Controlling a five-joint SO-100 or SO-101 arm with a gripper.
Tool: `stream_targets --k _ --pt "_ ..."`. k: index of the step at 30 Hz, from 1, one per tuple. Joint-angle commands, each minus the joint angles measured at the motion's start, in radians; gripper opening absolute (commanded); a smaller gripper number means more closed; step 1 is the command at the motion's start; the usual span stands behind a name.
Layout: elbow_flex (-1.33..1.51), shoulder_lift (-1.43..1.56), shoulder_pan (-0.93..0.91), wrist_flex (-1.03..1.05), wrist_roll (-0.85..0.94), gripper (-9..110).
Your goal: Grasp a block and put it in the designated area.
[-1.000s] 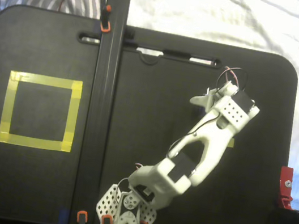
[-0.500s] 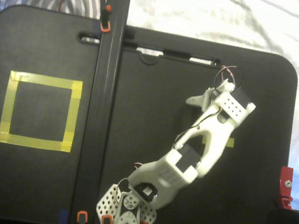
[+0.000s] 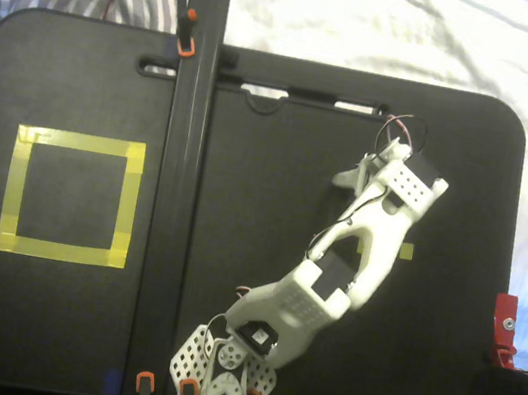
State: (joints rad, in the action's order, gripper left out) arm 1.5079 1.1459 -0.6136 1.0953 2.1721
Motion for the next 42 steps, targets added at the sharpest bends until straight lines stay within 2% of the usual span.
stream_targets --k 1,15,31,42 --pt "-0.037 0.005 0.008 -0.003 0.008 19" --pt "-0.038 0.023 0.009 0.014 0.005 19" --pt "-0.041 0.301 0.081 0.222 -0.063 19" --pt "-0.038 0.353 0.137 0.275 -0.121 19"
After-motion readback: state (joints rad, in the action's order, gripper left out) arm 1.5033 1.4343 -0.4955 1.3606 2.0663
